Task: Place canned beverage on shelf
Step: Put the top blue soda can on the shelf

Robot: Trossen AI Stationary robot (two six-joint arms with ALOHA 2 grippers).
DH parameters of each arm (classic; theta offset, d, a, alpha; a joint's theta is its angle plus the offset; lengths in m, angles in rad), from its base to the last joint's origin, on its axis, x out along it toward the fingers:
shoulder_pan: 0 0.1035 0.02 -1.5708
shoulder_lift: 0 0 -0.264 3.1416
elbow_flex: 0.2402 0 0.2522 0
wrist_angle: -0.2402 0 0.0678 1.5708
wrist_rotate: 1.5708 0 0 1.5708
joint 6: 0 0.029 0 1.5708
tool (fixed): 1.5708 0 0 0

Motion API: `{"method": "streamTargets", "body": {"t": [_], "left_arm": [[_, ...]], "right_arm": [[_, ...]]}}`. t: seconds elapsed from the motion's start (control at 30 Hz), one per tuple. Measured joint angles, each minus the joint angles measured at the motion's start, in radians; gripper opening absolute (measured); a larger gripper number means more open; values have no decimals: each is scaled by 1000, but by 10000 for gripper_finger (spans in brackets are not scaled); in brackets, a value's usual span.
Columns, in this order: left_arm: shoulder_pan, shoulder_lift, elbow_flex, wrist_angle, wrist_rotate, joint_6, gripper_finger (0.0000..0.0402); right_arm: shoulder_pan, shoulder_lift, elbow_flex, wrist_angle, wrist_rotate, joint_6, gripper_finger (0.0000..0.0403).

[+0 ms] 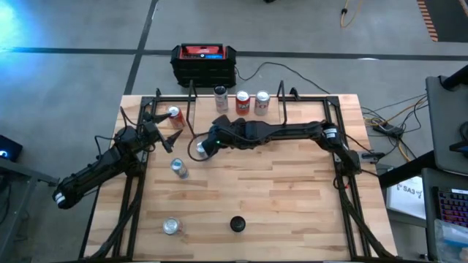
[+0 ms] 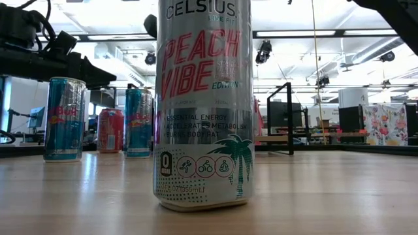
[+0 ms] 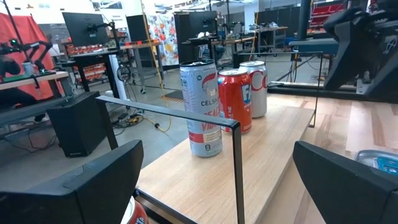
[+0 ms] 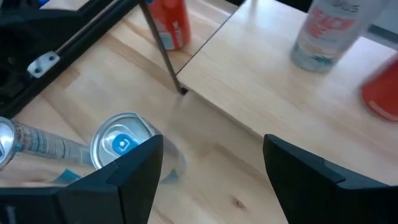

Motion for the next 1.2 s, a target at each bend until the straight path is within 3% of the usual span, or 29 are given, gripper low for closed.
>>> {"method": "streamTargets", "body": {"t": [0.8, 1.2], "left_arm": [[0, 0, 0, 0, 0, 0, 398], [0, 0, 0, 0, 0, 0, 398]], "right_arm": [[0, -5, 0, -3, -2, 7, 261], [5, -4, 6, 66, -147, -72, 260]]}}
